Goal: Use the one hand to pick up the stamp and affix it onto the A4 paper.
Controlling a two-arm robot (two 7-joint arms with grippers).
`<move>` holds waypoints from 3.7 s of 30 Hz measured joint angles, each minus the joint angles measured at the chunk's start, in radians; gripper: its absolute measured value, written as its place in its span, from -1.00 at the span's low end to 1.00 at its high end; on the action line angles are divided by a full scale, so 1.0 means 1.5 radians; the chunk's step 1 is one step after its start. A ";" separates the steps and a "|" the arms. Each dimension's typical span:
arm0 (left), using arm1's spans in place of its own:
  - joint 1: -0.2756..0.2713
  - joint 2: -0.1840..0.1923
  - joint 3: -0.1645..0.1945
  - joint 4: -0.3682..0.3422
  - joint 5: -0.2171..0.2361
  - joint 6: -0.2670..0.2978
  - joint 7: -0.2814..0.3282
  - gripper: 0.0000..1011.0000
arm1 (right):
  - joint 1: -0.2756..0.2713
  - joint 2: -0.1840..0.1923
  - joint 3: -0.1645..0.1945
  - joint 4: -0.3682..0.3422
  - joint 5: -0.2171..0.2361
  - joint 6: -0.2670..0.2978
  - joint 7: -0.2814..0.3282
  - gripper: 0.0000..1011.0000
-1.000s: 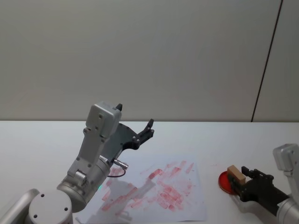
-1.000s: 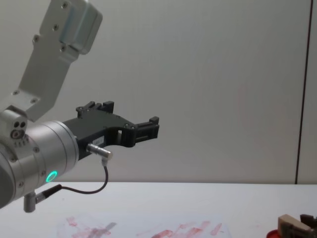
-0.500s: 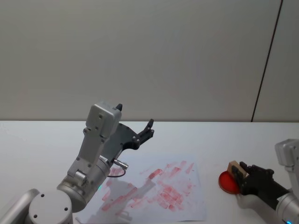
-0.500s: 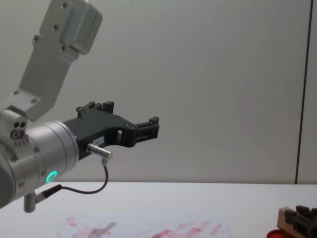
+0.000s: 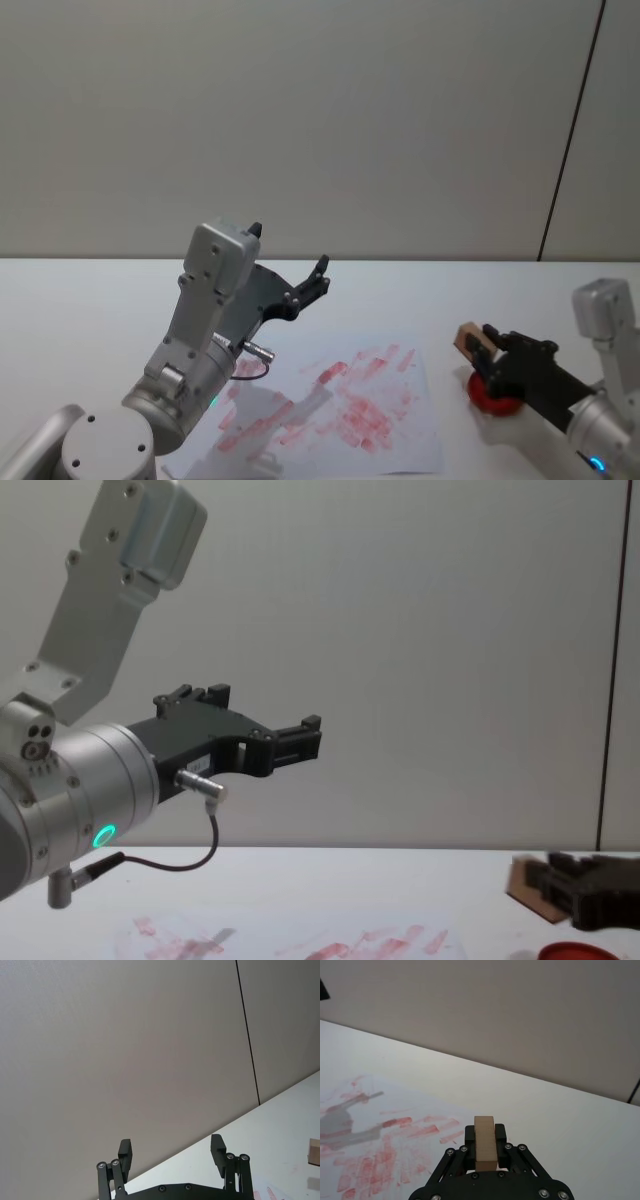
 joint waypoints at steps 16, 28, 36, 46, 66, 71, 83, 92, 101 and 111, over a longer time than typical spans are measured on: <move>0.000 0.000 0.000 0.000 0.000 0.000 0.000 0.98 | 0.027 -0.039 -0.034 0.015 -0.027 0.008 0.024 -0.58; 0.000 0.000 0.000 0.000 0.000 0.000 0.000 0.98 | 0.052 -0.066 -0.053 0.061 -0.058 0.019 0.024 -0.58; 0.000 0.000 0.000 0.000 0.000 0.000 0.000 0.98 | 0.065 -0.076 -0.061 0.084 -0.078 0.030 0.026 -0.58; 0.000 0.000 0.000 0.000 0.000 0.000 0.000 0.98 | 0.077 -0.084 -0.067 0.104 -0.098 0.043 0.029 -0.58; 0.000 0.000 0.000 0.000 0.000 0.000 0.000 0.98 | 0.083 -0.088 -0.073 0.116 -0.114 0.058 0.026 -0.58; 0.000 0.000 0.000 0.000 0.000 0.000 0.000 0.98 | 0.083 -0.087 -0.073 0.116 -0.115 0.061 0.026 -0.58; 0.000 0.000 0.000 0.000 0.000 0.000 0.000 0.98 | 0.074 -0.081 -0.066 0.092 -0.087 0.046 0.017 -0.58; 0.000 0.000 0.000 0.000 0.000 0.000 0.000 0.98 | 0.063 -0.062 -0.043 0.038 -0.044 0.013 -0.008 -0.58; 0.000 0.000 0.000 0.000 0.000 0.000 0.000 0.98 | 0.045 -0.037 -0.023 0.004 -0.020 0.011 -0.021 -0.58; 0.000 0.000 0.000 0.000 0.000 0.000 0.000 0.98 | 0.018 -0.009 -0.005 -0.015 -0.001 0.032 -0.030 -0.58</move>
